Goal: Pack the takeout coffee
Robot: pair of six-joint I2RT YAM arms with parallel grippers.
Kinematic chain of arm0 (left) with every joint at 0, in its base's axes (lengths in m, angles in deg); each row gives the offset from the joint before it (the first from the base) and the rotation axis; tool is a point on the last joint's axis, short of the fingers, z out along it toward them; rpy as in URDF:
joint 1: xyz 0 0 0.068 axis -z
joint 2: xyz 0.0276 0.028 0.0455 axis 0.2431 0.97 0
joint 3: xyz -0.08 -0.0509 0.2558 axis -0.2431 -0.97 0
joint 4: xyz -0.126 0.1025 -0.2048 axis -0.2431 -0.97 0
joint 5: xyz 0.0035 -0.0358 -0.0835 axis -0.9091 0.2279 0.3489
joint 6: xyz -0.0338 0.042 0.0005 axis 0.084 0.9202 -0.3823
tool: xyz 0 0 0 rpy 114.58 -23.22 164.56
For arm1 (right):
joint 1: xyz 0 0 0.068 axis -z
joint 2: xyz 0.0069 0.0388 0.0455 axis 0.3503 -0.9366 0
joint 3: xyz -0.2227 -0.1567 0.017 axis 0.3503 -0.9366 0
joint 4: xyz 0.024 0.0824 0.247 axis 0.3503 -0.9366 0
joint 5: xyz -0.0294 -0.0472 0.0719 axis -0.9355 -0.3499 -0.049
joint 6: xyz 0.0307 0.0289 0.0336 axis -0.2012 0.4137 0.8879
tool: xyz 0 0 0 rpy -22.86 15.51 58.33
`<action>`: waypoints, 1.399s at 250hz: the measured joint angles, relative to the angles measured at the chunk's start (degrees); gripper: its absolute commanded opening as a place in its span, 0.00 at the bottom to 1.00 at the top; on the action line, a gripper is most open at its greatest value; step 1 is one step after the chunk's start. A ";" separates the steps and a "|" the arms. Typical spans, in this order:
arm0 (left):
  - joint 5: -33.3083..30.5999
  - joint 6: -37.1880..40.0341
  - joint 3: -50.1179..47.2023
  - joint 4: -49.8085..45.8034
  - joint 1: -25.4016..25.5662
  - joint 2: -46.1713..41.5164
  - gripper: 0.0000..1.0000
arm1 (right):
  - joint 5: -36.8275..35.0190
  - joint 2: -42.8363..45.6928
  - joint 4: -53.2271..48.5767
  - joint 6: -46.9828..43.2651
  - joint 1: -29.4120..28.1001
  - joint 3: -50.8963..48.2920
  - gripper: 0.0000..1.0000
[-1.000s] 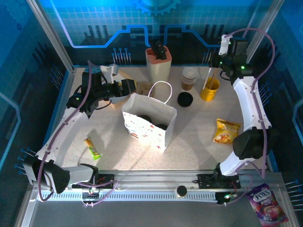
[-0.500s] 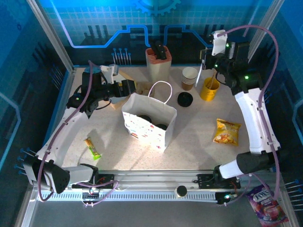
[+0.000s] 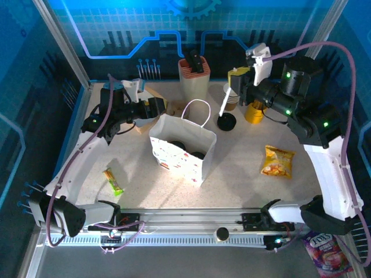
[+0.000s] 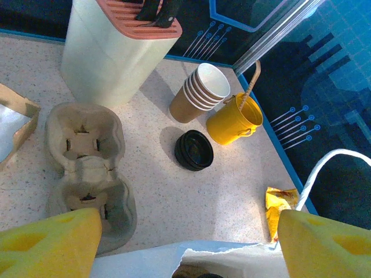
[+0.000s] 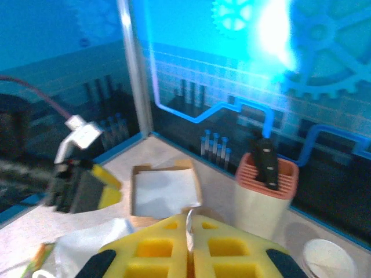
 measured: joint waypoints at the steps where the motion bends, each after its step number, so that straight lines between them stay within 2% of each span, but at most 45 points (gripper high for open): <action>1: -0.02 0.00 0.00 0.00 0.00 0.00 0.80 | 0.17 -0.04 -0.07 0.00 -0.09 0.04 0.10; 79: -1.11 0.00 0.00 0.00 -0.39 -0.33 0.80 | 8.17 -8.07 -7.41 -2.51 -9.66 3.96 0.10; 157: -1.36 0.66 0.00 0.00 -0.61 -0.68 0.80 | 6.71 -21.40 -18.56 -7.78 -15.87 7.76 0.10; 221: -1.99 0.94 -0.02 0.00 -0.96 -0.76 0.80 | 4.81 -28.68 -24.26 -10.91 -16.94 8.52 0.17; 271: -2.82 1.09 -0.02 0.00 -1.09 -1.07 0.80 | 4.57 -32.98 -24.81 -12.13 -16.94 8.50 0.27; 321: -3.93 1.11 -0.04 0.00 -1.18 -1.09 0.80 | 5.11 -32.24 -23.71 -12.22 -16.94 8.24 0.31; 350: -4.85 1.14 -0.17 0.00 -1.20 -1.07 0.80 | 6.38 -28.28 -20.63 -12.15 -16.50 4.59 0.34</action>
